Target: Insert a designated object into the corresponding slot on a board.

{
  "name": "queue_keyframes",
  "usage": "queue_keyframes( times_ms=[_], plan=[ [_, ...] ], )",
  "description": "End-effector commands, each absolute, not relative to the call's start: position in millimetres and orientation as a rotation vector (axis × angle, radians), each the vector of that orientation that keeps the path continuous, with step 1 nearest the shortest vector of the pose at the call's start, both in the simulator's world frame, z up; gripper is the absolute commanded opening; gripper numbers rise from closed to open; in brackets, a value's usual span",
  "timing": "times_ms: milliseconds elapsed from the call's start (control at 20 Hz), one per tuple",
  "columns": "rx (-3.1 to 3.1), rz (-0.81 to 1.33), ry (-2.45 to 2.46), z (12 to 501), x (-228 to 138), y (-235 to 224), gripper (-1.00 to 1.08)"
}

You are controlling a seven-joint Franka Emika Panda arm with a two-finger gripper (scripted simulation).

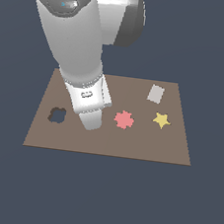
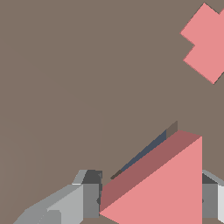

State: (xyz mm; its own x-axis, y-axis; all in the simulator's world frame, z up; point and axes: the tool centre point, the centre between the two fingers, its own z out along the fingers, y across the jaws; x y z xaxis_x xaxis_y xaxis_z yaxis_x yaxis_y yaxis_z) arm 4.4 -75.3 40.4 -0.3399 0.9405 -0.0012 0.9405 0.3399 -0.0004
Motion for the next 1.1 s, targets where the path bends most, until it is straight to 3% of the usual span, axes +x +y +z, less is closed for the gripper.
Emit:
queue_keyframes(
  times_ms=[0,750,800,1050],
  plan=[
    [1.757,-0.002,2.603,41,7,-73,-1.0],
    [1.708,-0.002,2.636,31,9,-71,-1.0],
    [1.708,-0.002,2.636,31,9,-71,1.0],
    [1.708,-0.002,2.636,31,9,-71,1.0]
  ],
)
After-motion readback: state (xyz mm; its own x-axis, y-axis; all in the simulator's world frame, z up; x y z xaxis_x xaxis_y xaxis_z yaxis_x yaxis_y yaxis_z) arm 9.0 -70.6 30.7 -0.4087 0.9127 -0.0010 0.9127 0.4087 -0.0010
